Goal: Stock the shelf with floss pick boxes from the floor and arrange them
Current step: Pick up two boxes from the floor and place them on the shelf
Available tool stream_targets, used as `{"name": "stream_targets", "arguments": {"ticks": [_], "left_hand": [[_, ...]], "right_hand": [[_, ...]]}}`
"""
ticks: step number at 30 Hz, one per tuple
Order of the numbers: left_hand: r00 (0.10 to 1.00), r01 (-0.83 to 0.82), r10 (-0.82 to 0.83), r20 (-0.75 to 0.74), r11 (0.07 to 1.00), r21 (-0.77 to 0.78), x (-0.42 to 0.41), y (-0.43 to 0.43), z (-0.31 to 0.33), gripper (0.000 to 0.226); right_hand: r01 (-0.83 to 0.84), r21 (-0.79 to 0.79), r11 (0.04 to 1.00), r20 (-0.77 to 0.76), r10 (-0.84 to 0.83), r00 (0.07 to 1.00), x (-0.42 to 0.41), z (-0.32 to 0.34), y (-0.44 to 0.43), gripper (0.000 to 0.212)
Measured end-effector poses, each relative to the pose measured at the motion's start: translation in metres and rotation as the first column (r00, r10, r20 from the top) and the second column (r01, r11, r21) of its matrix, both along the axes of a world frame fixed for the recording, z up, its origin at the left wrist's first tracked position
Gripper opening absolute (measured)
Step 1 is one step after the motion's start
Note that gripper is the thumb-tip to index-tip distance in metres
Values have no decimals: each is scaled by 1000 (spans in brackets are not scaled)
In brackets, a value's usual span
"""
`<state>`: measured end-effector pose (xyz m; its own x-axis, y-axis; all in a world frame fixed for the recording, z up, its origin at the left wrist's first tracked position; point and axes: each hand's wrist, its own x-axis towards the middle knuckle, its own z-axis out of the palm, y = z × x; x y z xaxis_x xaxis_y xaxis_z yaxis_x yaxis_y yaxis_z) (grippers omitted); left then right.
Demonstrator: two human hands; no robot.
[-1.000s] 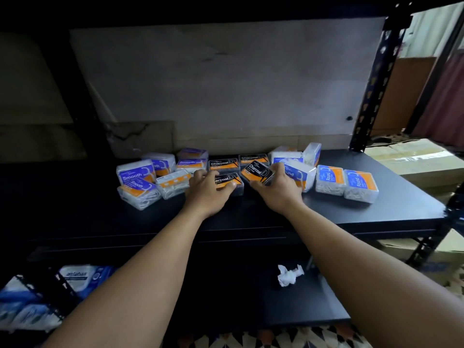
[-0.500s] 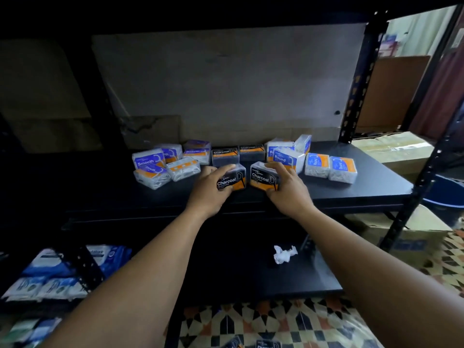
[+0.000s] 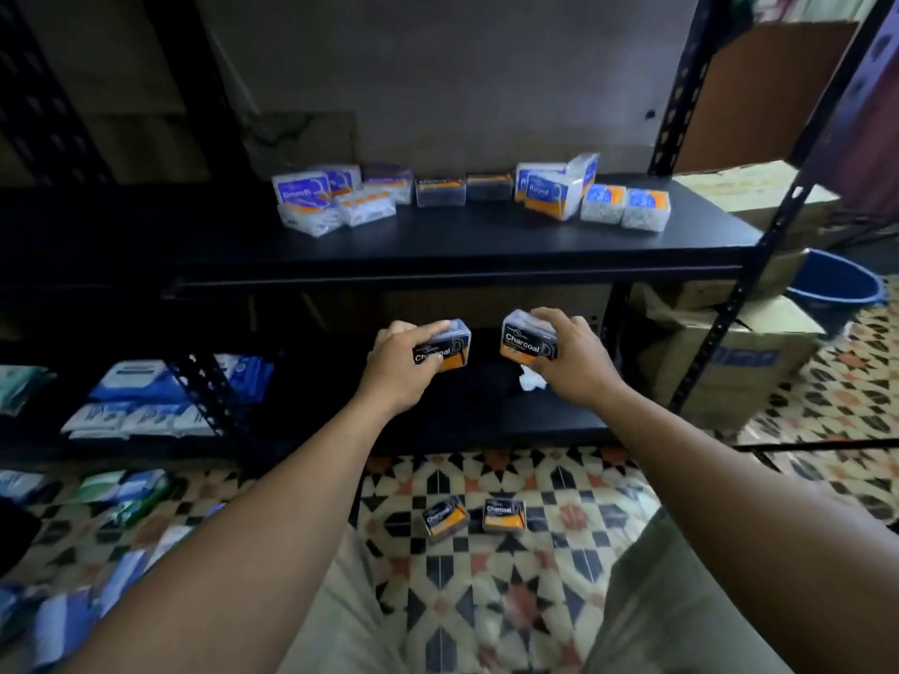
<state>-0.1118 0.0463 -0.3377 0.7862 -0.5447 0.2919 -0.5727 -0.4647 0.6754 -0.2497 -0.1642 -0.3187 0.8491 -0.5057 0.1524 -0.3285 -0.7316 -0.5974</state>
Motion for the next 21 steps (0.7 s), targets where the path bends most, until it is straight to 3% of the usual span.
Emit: {"name": "stream_targets", "arguments": {"ticks": [4,7,11,21], "left_hand": [[993,32,-14,-115,988,152,-17,8,-57,48],[970,66,-4,-243,967,245,-30,8,-99,55],[930,135,18,-368,913,384,-39,8,-155,46],[757,408,35,-652,756,513,-38,5,-234,46]], "right_hand": [[-27,-15,1000,-196,24,980,-20,-56,6,57],[-40,69,997,-332,60,941,-32,-102,11,50],[-16,96,995,-525,64,849,-44,-158,16,53],[11,394,919,-682,285,674,-26,-244,15,53]]}}
